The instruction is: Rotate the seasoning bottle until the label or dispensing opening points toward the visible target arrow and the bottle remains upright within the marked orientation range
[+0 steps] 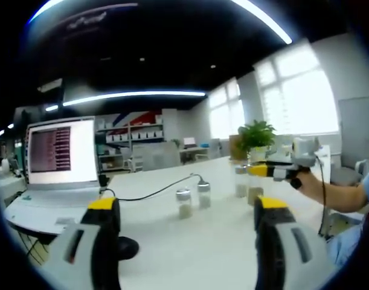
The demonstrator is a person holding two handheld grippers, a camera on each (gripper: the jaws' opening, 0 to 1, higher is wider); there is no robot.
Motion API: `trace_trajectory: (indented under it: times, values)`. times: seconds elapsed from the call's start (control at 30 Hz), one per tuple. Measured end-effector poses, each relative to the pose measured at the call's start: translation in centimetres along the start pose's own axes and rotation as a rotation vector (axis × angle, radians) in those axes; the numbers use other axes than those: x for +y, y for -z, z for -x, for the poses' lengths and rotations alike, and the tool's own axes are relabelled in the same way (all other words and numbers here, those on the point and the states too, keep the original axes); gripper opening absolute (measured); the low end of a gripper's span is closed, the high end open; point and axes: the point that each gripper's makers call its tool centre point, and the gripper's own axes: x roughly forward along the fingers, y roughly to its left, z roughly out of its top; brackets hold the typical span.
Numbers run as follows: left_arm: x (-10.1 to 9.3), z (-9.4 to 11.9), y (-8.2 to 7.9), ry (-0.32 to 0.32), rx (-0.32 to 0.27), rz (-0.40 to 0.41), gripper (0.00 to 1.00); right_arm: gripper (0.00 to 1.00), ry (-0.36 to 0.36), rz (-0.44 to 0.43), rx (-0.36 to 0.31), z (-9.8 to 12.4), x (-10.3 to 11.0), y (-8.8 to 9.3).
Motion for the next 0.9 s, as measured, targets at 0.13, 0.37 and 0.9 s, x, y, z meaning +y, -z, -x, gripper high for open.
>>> trace_trajectory:
  times: [0.13, 0.37, 0.9]
  values:
    - [-0.1, 0.0, 0.0, 0.002, 0.002, -0.001, 0.98, 0.37, -0.02, -0.01, 0.0, 0.6, 0.8, 0.0]
    - [-0.2, 0.0, 0.0, 0.003, 0.001, -0.003, 0.97, 0.37, -0.027, -0.023, 0.003, 1.0, 1.2, 0.6]
    - [-0.2, -0.2, 0.1, 0.003, 0.005, -0.005, 0.97, 0.37, -0.03, -0.023, 0.017, 1.7, 1.6, 1.9]
